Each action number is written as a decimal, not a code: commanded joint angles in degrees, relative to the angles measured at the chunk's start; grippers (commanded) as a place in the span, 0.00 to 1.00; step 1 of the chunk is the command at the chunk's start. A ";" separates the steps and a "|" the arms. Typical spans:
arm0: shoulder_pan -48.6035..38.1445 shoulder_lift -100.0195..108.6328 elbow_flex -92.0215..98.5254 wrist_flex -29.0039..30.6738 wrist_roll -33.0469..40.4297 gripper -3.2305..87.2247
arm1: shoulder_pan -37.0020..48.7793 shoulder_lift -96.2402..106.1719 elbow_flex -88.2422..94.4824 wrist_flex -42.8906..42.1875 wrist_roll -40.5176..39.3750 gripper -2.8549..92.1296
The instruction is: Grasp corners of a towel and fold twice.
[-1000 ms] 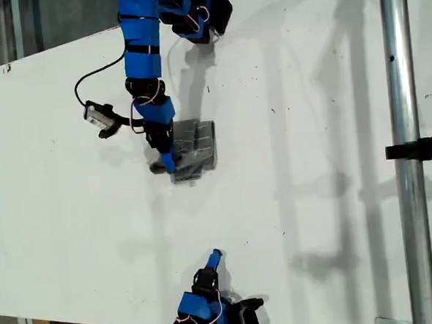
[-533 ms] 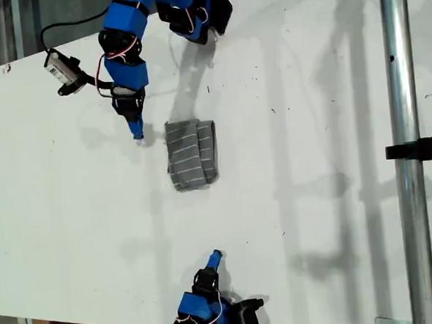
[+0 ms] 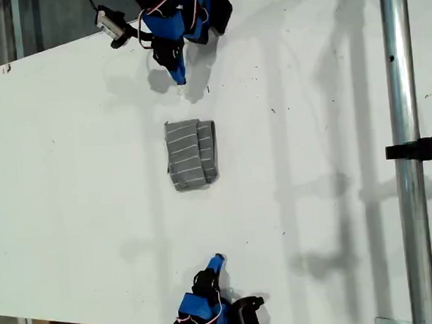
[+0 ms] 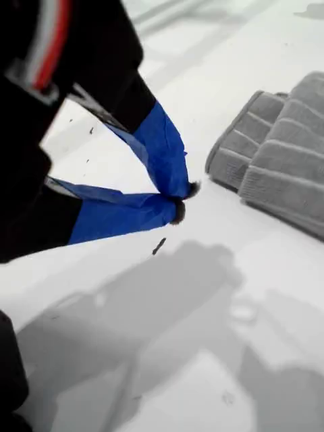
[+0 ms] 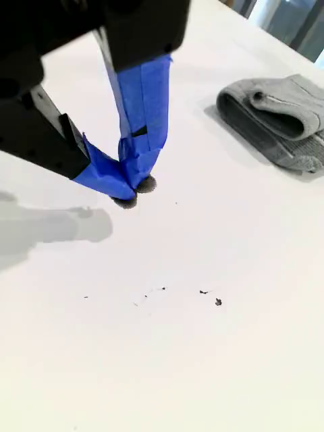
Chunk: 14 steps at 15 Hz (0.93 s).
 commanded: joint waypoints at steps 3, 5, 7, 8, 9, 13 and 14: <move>1.85 0.00 0.44 0.26 16.96 0.01 | -2.81 0.35 3.43 0.97 9.93 0.24; 1.85 0.00 0.44 0.18 29.88 0.01 | -5.27 0.35 3.25 1.58 5.98 0.23; 1.67 0.00 0.44 0.18 29.62 0.01 | -6.68 0.35 3.25 1.58 5.98 0.23; 1.67 0.00 0.44 0.18 29.62 0.01 | -6.86 0.35 3.25 1.58 5.98 0.23; 1.67 0.00 0.44 0.18 29.62 0.01 | -6.86 0.35 3.25 1.58 5.98 0.23; 1.67 0.00 0.44 0.18 29.62 0.01 | -6.86 0.35 3.25 1.58 5.98 0.23; 1.67 0.00 0.44 0.18 29.62 0.01 | -6.86 0.35 3.25 1.58 5.98 0.23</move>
